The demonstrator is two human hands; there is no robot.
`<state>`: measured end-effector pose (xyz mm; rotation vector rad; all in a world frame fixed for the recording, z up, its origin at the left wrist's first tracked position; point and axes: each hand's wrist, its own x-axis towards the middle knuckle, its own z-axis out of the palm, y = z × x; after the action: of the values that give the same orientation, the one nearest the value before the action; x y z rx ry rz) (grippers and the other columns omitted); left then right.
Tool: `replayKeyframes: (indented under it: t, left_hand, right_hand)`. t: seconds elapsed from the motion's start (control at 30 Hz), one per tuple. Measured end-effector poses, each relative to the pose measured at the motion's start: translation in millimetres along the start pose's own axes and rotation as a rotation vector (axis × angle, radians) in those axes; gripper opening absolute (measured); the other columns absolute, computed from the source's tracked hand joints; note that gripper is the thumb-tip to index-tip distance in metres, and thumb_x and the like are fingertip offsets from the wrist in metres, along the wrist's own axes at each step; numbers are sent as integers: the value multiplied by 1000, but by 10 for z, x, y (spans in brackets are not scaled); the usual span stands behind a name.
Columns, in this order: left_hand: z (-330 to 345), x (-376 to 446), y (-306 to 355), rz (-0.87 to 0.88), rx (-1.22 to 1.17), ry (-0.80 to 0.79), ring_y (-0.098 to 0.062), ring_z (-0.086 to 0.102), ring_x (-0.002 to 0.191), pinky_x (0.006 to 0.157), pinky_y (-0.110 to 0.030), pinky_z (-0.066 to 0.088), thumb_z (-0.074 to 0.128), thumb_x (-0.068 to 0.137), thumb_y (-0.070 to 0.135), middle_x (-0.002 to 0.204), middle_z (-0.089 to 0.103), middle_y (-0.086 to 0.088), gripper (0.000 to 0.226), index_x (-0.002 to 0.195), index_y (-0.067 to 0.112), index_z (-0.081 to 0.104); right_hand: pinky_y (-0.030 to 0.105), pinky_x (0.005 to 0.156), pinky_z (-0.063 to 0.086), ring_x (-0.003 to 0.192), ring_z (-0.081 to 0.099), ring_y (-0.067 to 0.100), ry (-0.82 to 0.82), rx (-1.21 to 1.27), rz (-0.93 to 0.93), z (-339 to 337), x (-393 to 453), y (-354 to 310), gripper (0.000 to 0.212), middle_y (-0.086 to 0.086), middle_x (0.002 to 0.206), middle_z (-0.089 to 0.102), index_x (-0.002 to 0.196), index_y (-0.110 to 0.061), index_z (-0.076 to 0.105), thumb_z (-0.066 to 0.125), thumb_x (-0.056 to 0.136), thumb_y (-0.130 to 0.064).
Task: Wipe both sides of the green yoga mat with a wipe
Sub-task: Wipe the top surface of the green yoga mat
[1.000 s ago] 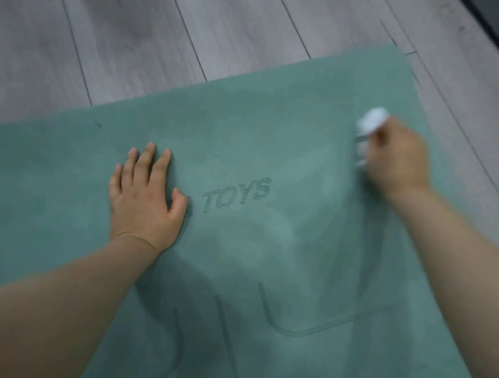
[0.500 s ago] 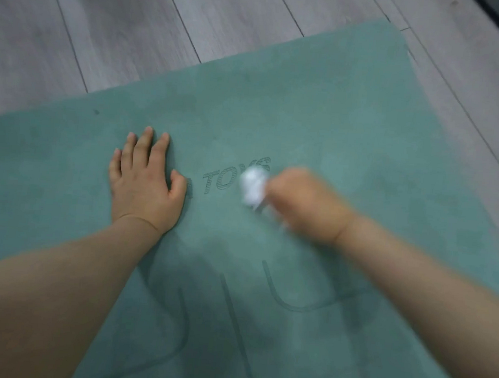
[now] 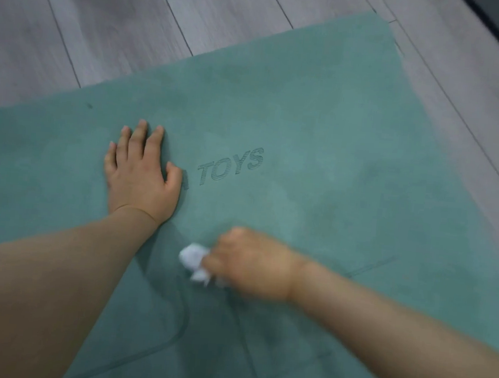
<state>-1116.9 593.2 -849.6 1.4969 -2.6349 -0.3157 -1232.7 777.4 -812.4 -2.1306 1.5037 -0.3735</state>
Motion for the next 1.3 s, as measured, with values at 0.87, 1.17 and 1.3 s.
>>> replayKeyframes:
  t: [0.87, 1.17, 1.3]
  left_hand:
    - [-5, 7, -7, 33, 13, -1, -31, 18, 149, 121, -48, 6, 36, 83, 36, 160, 29, -10, 69, 148, 15, 39]
    - [-13, -18, -20, 21, 12, -17, -30, 17, 149, 121, -46, 6, 38, 84, 36, 160, 29, -10, 68, 149, 15, 39]
    - [-18, -12, -2, 5, 15, -22, -29, 16, 150, 121, -45, 4, 36, 83, 37, 160, 28, -9, 69, 149, 16, 39]
  right_hand:
    - [49, 80, 46, 94, 56, 48, 774, -195, 1684, -785, -1569, 1571, 32, 33, 102, 61, 99, -1, 54, 41, 85, -27]
    - [33, 60, 26, 61, 44, 25, 140, -199, 375, 241, -609, -141, 7, 2, 66, 49, 79, -21, 36, 44, 80, -21]
    - [34, 58, 24, 58, 45, 26, 135, -205, 362, 24, -525, 238, 13, 2, 63, 48, 79, -22, 33, 46, 79, -20]
